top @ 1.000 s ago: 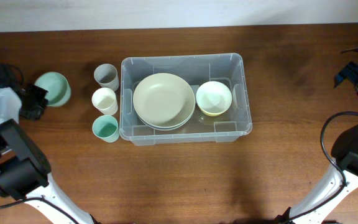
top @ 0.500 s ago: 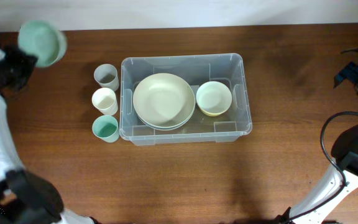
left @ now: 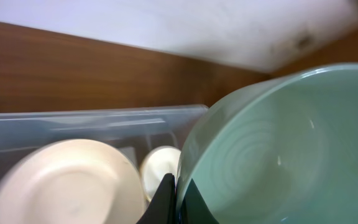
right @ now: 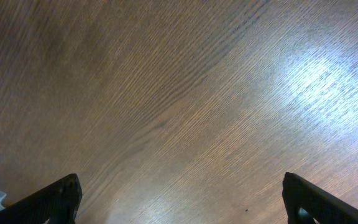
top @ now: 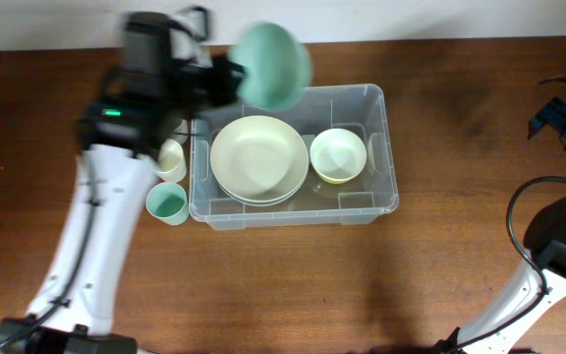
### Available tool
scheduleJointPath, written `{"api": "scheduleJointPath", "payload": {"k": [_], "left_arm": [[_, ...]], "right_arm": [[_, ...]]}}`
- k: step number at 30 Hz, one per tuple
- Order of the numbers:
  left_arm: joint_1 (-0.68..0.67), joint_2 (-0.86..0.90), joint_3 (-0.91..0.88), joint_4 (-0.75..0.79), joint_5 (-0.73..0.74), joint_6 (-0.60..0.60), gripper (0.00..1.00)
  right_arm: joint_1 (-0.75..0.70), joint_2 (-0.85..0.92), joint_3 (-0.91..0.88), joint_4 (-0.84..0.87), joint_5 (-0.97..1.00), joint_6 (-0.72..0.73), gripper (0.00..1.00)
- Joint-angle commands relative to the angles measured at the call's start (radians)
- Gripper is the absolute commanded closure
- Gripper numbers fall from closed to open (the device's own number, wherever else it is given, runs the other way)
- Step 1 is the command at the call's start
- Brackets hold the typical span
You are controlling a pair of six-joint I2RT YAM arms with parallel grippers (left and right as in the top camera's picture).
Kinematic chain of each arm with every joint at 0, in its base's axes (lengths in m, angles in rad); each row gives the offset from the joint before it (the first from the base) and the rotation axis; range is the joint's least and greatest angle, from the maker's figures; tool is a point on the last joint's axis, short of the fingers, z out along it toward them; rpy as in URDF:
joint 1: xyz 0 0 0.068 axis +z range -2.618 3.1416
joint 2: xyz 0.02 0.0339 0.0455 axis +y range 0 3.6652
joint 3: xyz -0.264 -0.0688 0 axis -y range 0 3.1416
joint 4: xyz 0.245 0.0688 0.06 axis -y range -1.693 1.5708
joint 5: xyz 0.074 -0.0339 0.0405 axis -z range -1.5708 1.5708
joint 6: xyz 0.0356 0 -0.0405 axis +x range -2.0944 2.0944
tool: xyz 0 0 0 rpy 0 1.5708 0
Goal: Pack container
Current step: 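Lift the mint-green bowl and carry it over the container, then lower the mint-green bowl onto the white bowl and release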
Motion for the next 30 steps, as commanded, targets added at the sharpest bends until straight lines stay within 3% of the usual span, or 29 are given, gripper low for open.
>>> {"api": "scheduleJointPath", "payload": {"k": [1,5,10,19,30], "left_arm": [[-0.154,0.043,0.008,0.011,-0.243,0.076,0.99],[-0.293,0.104,0.008,0.018,-0.394,0.083,0.99],[-0.352,0.192,0.008,0.022,-0.476,0.083,0.99],[-0.352,0.362,0.008,0.021,-0.447,0.082,0.99],[-0.352,0.435,0.008,0.02,-0.445,0.082,0.99]], "right_arm": [[-0.001,-0.031,-0.004,0.001,0.002,0.005,0.01],[-0.001,-0.031,-0.004,0.001,0.002,0.005,0.01],[-0.001,-0.031,-0.004,0.001,0.002,0.005,0.01],[-0.001,-0.031,-0.004,0.001,0.002,0.005,0.01],[-0.001,-0.031,-0.004,0.001,0.002,0.005,0.01]]}}
